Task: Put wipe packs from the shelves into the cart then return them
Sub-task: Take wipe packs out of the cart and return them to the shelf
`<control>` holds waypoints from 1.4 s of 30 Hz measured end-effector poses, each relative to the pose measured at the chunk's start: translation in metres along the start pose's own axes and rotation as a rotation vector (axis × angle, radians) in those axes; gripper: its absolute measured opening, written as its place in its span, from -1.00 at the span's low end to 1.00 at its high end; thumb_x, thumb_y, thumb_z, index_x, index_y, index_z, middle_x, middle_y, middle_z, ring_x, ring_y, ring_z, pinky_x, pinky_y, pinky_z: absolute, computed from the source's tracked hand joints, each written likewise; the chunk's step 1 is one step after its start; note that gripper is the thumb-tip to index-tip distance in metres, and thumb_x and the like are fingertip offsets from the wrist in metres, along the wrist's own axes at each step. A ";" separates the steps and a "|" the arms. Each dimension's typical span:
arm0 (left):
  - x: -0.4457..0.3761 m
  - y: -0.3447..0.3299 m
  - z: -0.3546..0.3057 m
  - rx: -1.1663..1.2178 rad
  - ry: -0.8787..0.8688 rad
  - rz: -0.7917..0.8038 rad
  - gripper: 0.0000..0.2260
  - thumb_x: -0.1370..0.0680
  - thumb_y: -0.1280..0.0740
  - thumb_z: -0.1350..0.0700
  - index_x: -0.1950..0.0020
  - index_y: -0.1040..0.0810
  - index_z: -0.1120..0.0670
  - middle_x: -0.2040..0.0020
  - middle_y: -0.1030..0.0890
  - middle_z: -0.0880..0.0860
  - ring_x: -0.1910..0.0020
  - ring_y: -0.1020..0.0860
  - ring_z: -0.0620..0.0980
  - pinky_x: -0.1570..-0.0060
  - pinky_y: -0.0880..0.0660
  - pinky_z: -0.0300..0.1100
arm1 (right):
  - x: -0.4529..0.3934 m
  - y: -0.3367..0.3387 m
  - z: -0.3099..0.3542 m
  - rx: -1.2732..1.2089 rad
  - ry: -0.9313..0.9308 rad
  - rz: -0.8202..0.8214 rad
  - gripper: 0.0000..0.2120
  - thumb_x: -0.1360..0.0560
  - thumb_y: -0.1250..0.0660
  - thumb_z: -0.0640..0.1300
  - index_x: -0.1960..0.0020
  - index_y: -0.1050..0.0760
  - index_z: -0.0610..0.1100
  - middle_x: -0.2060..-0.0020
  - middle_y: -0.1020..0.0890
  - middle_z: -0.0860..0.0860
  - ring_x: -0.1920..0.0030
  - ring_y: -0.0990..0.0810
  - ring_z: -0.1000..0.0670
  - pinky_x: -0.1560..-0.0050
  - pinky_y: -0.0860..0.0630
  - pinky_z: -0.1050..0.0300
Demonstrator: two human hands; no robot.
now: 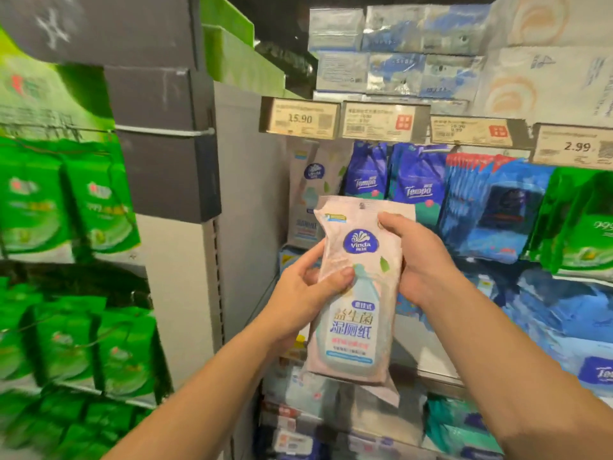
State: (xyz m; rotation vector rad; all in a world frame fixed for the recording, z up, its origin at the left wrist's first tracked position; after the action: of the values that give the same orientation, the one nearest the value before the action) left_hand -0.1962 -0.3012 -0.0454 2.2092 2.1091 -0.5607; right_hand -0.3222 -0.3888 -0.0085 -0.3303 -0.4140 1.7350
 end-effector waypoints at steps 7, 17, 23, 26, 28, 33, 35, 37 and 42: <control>0.004 0.018 -0.013 -0.045 -0.047 -0.065 -0.60 -0.60 -0.34 0.20 -0.43 -0.43 -0.01 -0.17 -0.69 0.15 -0.11 -0.67 0.17 0.06 -0.66 -0.06 | -0.009 -0.052 0.039 0.238 0.113 0.140 -0.93 -0.42 -0.44 -0.36 0.14 -0.66 -0.23 0.17 -0.70 -0.23 0.14 -0.69 -0.18 -0.03 -0.65 -0.16; -0.008 0.042 -0.049 -0.051 -0.228 -0.297 -0.53 -0.58 -0.39 0.07 -0.47 -0.37 -0.11 -0.23 -0.66 0.02 -0.16 -0.66 0.08 -0.12 -0.61 0.15 | -0.010 -0.116 0.053 0.209 0.152 0.242 -0.88 -0.42 -0.47 -0.38 0.09 -0.58 -0.40 0.28 -0.70 -0.25 0.30 -0.70 -0.16 0.21 -0.69 -0.13; -0.007 0.063 -0.047 -0.242 -0.281 -0.549 -0.44 -0.48 -0.41 -0.20 -0.46 -0.36 -0.20 -0.26 -0.61 -0.15 -0.18 -0.63 -0.12 -0.14 -0.61 0.06 | -0.026 -0.125 0.052 0.153 0.276 0.163 -0.93 -0.39 -0.49 -0.36 0.26 -0.63 -0.29 0.35 -0.69 -0.16 0.26 -0.68 -0.16 0.02 -0.65 -0.22; -0.006 0.068 -0.039 -0.336 -0.283 -0.598 -0.42 -0.49 -0.42 -0.13 -0.48 -0.35 -0.15 -0.24 -0.61 -0.13 -0.15 -0.62 -0.20 -0.14 -0.61 -0.03 | -0.030 -0.125 0.056 0.200 0.339 0.098 -0.85 -0.37 -0.50 -0.32 0.35 -0.61 -0.22 0.43 -0.68 -0.05 0.28 -0.67 -0.11 0.01 -0.63 -0.20; -0.006 0.069 -0.036 -0.373 -0.289 -0.611 -0.42 -0.52 -0.43 -0.05 -0.51 -0.33 -0.08 -0.23 -0.61 -0.11 -0.12 -0.61 -0.25 -0.11 -0.62 -0.12 | -0.032 -0.129 0.061 0.216 0.367 0.095 -0.88 -0.34 -0.50 -0.31 0.35 -0.63 -0.19 0.40 -0.70 0.00 0.26 -0.68 -0.08 0.01 -0.64 -0.18; -0.007 0.067 -0.031 -0.385 -0.282 -0.610 -0.47 -0.55 -0.42 -0.01 -0.49 -0.34 -0.05 -0.20 -0.60 -0.12 -0.09 -0.61 -0.27 -0.02 -0.63 -0.23 | -0.033 -0.136 0.064 0.272 0.335 0.101 -0.86 -0.41 -0.42 -0.35 0.23 -0.62 -0.14 0.36 -0.71 0.03 0.21 -0.70 -0.07 -0.03 -0.65 -0.16; -0.007 0.066 -0.029 -0.371 -0.282 -0.606 -0.47 -0.56 -0.41 0.01 -0.49 -0.33 -0.06 -0.20 -0.60 -0.12 -0.09 -0.61 -0.26 -0.01 -0.64 -0.19 | -0.031 -0.135 0.064 0.316 0.356 0.088 -0.88 -0.40 -0.44 -0.32 0.23 -0.61 -0.12 0.31 -0.72 0.01 0.17 -0.71 -0.10 -0.03 -0.65 -0.19; -0.006 0.064 -0.027 -0.368 -0.284 -0.605 -0.46 -0.56 -0.40 0.00 -0.50 -0.31 -0.08 -0.21 -0.60 -0.13 -0.11 -0.61 -0.25 -0.06 -0.64 -0.12 | -0.030 -0.135 0.063 0.327 0.364 0.083 -0.89 -0.40 -0.45 -0.30 0.22 -0.61 -0.11 0.26 -0.72 -0.02 0.14 -0.72 -0.11 -0.03 -0.65 -0.18; -0.002 0.063 -0.026 -0.388 -0.317 -0.633 -0.37 -0.57 -0.37 -0.02 -0.57 -0.16 -0.18 -0.26 -0.52 -0.24 -0.20 -0.55 -0.28 -0.19 -0.58 -0.08 | -0.029 -0.137 0.061 0.256 0.332 0.065 -0.88 -0.39 -0.45 -0.33 0.15 -0.62 -0.14 0.22 -0.72 -0.07 0.19 -0.72 -0.13 0.05 -0.67 -0.17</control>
State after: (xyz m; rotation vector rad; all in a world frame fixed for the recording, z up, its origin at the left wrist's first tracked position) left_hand -0.1284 -0.3008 -0.0341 1.1564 2.4455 -0.4287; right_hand -0.2231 -0.3990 0.1074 -0.4398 0.0597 1.7333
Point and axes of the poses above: each hand's wrist, its own x-axis away from the middle knuckle, its own y-axis out of the back of the hand, z = x × y, the point moved 8 cm from there along -x, towards the middle knuckle
